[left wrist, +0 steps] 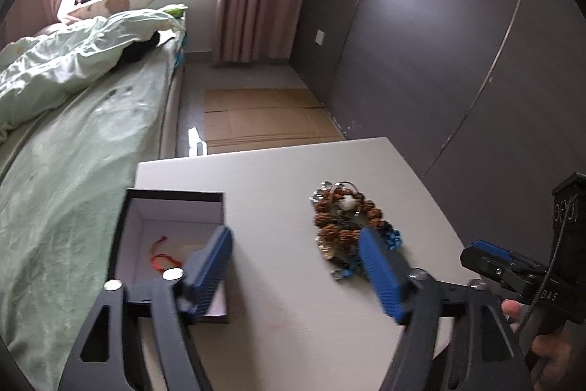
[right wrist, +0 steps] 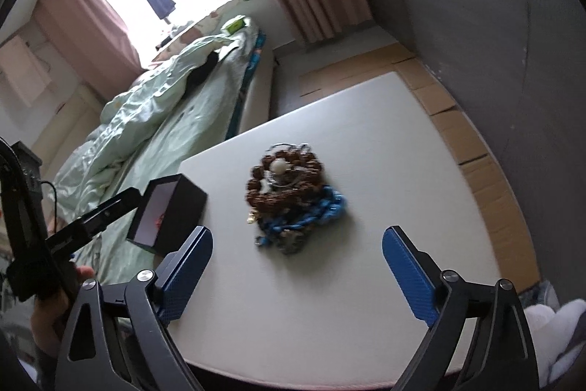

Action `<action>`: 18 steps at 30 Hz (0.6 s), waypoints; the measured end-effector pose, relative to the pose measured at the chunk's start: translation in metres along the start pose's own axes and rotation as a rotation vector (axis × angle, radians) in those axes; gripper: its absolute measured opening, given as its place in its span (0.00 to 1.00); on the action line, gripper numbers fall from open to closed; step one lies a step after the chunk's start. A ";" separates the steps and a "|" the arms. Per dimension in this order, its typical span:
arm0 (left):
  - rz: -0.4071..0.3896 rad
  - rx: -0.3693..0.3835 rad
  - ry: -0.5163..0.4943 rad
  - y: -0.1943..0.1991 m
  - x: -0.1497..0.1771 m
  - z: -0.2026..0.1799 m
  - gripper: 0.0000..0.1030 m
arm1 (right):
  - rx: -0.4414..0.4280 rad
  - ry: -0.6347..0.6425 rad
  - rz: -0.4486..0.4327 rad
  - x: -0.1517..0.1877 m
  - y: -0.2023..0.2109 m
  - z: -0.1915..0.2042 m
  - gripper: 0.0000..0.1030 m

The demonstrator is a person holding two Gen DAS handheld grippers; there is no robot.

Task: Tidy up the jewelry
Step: 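Lower the left tool onto the brown bead bracelet and close on it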

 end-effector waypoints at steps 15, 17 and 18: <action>0.033 0.074 -0.028 -0.037 -0.009 -0.046 0.77 | -0.010 -0.093 -0.046 -0.005 0.019 -0.057 0.92; 0.057 0.076 -0.017 -0.047 -0.010 -0.046 0.68 | -0.015 -0.101 -0.048 -0.005 0.019 -0.061 0.92; 0.065 0.077 -0.008 -0.052 -0.010 -0.045 0.63 | -0.016 -0.104 -0.049 -0.005 0.019 -0.063 0.92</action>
Point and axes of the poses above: each gripper's, at about its wrist camera, not at the fingertips, and y roughly against the way its jaws point, z to its left, x to its underside, the point moved 2 cm from there along -y, roughly the way its jaws point, and after that the axes turned 11 degrees about -y, right-handed, at the moved point
